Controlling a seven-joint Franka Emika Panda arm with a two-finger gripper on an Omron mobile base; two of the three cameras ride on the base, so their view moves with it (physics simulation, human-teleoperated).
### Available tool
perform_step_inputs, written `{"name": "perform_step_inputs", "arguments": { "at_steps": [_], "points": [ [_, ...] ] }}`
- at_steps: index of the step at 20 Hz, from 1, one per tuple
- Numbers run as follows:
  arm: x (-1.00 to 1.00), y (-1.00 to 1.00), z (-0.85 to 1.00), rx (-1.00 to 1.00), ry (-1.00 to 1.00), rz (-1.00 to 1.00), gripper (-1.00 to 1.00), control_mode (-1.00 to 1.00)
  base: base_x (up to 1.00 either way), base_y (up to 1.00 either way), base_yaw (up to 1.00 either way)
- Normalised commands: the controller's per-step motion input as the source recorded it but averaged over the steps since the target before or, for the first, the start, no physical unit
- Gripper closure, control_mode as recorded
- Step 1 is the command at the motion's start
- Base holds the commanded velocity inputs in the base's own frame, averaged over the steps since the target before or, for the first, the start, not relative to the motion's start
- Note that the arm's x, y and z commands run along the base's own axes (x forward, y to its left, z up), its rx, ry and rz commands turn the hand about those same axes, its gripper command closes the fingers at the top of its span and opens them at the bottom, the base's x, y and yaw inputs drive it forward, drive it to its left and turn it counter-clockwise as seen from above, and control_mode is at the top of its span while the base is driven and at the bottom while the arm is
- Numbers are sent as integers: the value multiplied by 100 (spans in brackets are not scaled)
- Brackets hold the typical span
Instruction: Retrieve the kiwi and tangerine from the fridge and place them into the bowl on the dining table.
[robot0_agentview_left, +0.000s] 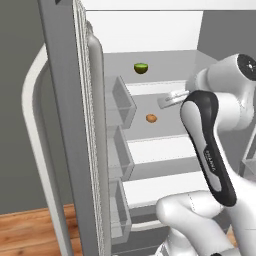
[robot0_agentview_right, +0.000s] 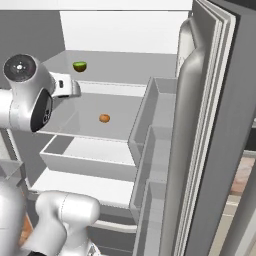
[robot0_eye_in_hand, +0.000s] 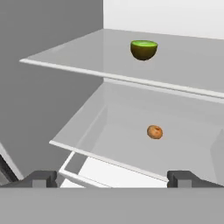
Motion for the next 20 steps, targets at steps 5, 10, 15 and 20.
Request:
{"name": "perform_step_inputs", "arguments": {
  "at_steps": [5,10,15,20],
  "points": [
    [40,9,34,0,4,0,-100,-100,0,0,0],
    [40,0,28,0,9,0,-100,-100,0,0,0],
    [52,0,3,0,3,0,-100,-100,0,0,0],
    [56,0,-12,0,0,0,-100,-100,0,0,0]
  ]
}}
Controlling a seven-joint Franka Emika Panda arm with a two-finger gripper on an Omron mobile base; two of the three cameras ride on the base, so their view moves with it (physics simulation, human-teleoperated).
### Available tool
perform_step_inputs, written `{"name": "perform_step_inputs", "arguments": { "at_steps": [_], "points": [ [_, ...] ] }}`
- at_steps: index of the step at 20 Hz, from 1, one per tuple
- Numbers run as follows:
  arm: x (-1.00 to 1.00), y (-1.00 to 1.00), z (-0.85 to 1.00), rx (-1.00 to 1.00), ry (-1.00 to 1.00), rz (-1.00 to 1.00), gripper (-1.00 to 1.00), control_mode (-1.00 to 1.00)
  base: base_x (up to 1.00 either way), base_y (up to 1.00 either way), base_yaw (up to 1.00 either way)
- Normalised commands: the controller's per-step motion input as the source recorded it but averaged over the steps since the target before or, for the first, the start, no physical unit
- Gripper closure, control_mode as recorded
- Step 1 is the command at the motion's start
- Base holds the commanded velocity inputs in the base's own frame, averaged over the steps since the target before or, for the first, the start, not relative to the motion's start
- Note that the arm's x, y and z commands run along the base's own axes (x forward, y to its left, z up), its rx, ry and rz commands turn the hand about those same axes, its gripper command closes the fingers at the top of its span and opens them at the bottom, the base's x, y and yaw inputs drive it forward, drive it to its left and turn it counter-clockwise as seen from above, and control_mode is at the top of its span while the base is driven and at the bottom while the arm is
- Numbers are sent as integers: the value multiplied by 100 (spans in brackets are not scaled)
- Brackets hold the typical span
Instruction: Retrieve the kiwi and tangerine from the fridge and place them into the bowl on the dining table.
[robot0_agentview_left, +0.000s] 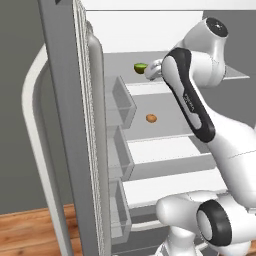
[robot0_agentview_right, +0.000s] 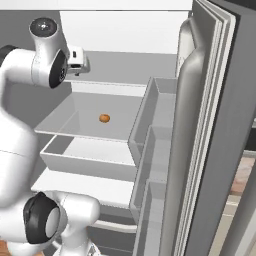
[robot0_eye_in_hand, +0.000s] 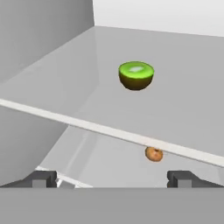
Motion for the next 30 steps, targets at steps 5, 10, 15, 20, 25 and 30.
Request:
{"name": "perform_step_inputs", "arguments": {
  "at_steps": [5,10,15,20,25,30],
  "points": [
    [59,0,-16,0,0,-1,-100,-100,0,0,0],
    [62,0,-2,0,0,-4,-100,-100,0,0,0],
    [62,1,0,0,0,-6,-100,-100,0,0,0],
    [48,11,0,0,0,-4,-100,-100,0,0,0],
    [33,20,0,0,0,-1,-100,-100,0,0,0],
    [28,22,0,0,0,0,-100,-100,0,0,0]
  ]
}}
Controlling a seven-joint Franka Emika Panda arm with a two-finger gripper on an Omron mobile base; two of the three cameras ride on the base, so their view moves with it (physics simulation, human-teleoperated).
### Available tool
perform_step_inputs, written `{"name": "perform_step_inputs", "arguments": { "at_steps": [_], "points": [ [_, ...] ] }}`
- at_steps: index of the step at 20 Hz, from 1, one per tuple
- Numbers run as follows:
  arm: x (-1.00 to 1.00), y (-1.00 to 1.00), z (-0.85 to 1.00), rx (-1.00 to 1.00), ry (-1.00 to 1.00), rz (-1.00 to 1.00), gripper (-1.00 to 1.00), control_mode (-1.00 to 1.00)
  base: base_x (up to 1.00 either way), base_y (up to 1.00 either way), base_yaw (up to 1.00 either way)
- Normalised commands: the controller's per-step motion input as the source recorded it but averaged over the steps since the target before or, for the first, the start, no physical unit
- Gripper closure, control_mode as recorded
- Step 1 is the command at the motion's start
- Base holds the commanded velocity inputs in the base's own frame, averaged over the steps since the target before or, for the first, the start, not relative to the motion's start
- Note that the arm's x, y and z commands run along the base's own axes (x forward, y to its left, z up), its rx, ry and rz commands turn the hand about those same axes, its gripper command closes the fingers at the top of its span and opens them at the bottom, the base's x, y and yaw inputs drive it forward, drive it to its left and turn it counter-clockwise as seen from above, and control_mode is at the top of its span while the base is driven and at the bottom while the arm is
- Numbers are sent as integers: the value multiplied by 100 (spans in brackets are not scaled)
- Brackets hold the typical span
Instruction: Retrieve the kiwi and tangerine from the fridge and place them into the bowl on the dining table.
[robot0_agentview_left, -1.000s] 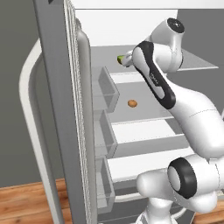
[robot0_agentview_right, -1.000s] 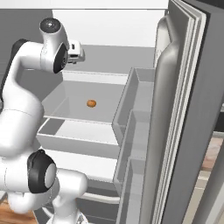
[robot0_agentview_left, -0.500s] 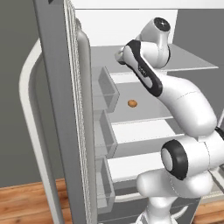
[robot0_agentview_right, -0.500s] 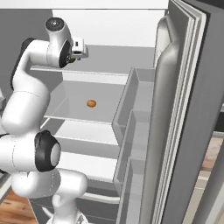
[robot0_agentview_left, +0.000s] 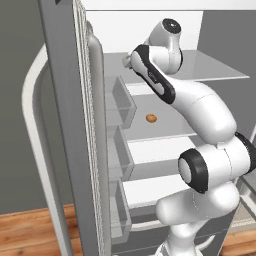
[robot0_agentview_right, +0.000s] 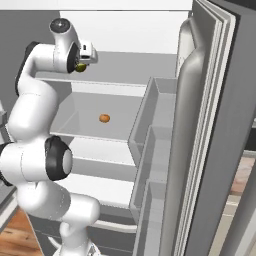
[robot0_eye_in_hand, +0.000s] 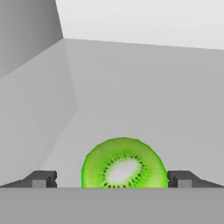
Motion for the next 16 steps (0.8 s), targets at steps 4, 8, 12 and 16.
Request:
{"name": "perform_step_inputs", "arguments": {
  "at_steps": [4,8,12,16],
  "points": [
    [30,9,-6,0,1,0,-100,-100,0,0,0],
    [16,0,-12,0,3,0,-100,-100,0,0,0],
    [-1,0,-12,0,4,-2,-100,-100,0,0,0],
    [-14,0,-15,0,2,-2,-100,-100,0,0,0]
  ]
}}
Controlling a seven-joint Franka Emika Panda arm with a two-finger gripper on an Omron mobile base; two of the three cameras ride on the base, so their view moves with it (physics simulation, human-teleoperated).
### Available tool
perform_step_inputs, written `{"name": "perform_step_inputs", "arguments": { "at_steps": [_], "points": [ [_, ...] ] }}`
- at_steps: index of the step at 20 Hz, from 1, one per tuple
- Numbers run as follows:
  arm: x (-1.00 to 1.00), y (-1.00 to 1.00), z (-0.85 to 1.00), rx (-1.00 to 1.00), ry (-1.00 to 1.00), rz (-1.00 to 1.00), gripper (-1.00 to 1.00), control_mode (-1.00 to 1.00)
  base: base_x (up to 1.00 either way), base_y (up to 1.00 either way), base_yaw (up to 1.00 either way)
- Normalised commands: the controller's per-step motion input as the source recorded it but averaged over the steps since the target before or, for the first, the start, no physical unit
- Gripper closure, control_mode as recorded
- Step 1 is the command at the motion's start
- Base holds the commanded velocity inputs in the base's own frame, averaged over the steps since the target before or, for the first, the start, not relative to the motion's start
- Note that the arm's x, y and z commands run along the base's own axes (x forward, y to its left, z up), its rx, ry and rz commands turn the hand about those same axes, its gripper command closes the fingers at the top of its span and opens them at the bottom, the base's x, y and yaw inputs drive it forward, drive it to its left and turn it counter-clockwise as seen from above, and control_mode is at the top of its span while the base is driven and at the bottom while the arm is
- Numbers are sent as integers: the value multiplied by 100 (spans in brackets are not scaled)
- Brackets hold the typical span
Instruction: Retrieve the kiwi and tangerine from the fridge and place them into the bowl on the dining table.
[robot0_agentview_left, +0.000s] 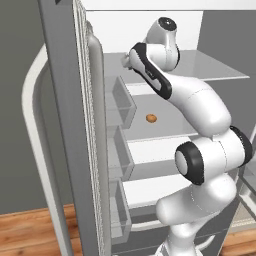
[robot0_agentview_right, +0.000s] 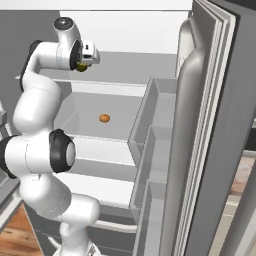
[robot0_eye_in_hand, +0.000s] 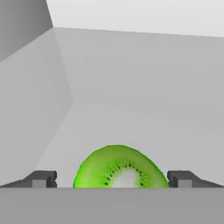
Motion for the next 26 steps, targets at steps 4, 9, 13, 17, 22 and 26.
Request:
{"name": "perform_step_inputs", "arguments": {
  "at_steps": [4,9,13,17,22,26],
  "points": [
    [-18,0,-14,0,1,-3,-100,-100,0,0,0],
    [-1,0,-18,0,0,-2,-100,-100,0,0,0],
    [0,0,-15,0,0,0,-100,-100,0,0,0],
    [2,0,-9,0,0,0,-100,-100,0,0,0],
    [0,0,0,0,0,0,-100,-100,0,0,0],
    [9,0,0,0,-4,0,-100,-100,0,0,0]
  ]
}}
